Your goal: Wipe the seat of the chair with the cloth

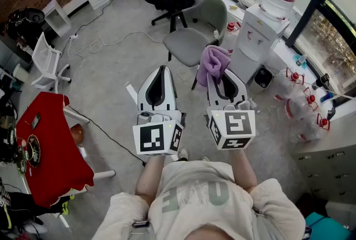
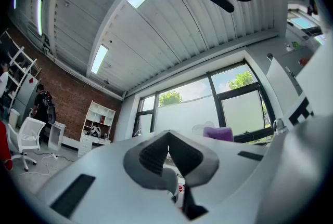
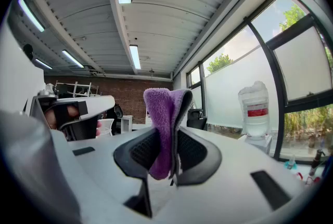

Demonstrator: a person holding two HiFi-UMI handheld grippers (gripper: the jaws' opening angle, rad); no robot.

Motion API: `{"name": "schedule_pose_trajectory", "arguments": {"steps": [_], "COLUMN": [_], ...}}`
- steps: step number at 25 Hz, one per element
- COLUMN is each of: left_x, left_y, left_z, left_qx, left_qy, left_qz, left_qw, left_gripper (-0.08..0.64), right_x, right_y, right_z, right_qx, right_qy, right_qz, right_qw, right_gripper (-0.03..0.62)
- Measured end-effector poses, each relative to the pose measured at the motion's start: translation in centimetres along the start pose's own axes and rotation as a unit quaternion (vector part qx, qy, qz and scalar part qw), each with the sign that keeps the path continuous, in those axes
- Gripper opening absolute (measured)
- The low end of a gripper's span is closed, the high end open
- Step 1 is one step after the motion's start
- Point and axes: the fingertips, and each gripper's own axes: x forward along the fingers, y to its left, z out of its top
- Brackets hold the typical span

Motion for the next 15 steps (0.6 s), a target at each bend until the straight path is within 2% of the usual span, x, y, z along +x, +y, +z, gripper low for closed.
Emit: {"name": "schedule_pose_trajectory", "arguments": {"steps": [8,15], "left_x": [1.3,2.8], "left_y": [2.8,5.4], "left_z": [0.3,-1.0], "left_qx": [0.001,-0.001], "left_qy": [-0.003,0.007], "left_qz": [-0.004,-0.007], "left_qw": [1.0,0.9999], "left_gripper": [0.012,0.012], "right_x": [2.4,4.9], "right_y": [1.6,1.7], "right_z": [-0.2,-0.9], "right_qx": [-0.006,0.009], "right_qy": [0.006,0.006], "right_qz": [0.004,-0.003], "right_qw": [1.0,1.0], "right_gripper": [0.092,0.092]}}
